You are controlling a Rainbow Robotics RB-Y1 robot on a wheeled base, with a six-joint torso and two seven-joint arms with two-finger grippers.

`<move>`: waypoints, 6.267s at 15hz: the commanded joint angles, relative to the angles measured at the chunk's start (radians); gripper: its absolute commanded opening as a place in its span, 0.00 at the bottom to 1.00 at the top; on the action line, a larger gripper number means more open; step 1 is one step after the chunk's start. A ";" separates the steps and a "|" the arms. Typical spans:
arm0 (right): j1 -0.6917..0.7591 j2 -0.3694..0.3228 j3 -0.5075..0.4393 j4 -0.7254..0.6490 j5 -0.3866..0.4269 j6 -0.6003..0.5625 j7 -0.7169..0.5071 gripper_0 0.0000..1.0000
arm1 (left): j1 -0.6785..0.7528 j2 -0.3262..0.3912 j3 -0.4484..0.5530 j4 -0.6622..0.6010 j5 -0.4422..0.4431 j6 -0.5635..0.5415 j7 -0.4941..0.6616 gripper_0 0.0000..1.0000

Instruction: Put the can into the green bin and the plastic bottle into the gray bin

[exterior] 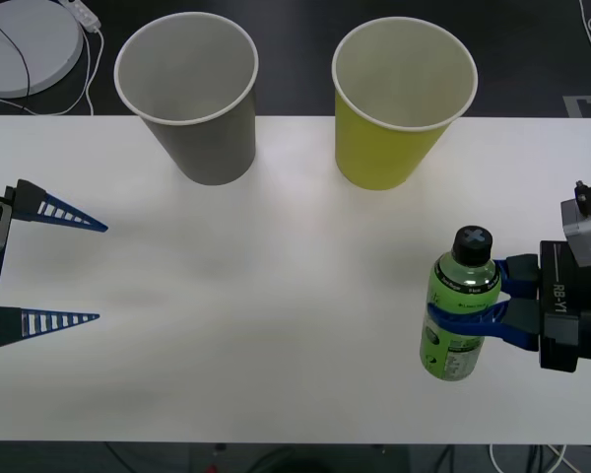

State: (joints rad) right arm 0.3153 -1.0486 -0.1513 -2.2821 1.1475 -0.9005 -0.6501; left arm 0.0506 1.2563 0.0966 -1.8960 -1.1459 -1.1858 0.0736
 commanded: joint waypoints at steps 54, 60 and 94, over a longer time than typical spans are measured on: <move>-1.733 0.401 0.691 0.771 0.614 -0.512 -0.882 0.00 | 0.000 0.000 0.000 0.000 0.000 0.000 0.000 1.00; -1.831 0.573 0.694 0.980 0.765 -0.531 -0.907 0.00 | 0.000 0.000 0.000 0.000 0.000 0.000 0.000 1.00; -2.061 0.881 0.750 1.580 0.980 -0.133 -0.905 0.00 | 0.000 0.000 0.000 0.000 0.000 0.000 0.000 1.00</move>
State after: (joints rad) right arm -1.7457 -0.1672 0.5938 -0.7013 2.1271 -1.0345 -1.5558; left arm 0.0506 1.2563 0.0966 -1.8960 -1.1459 -1.1858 0.0736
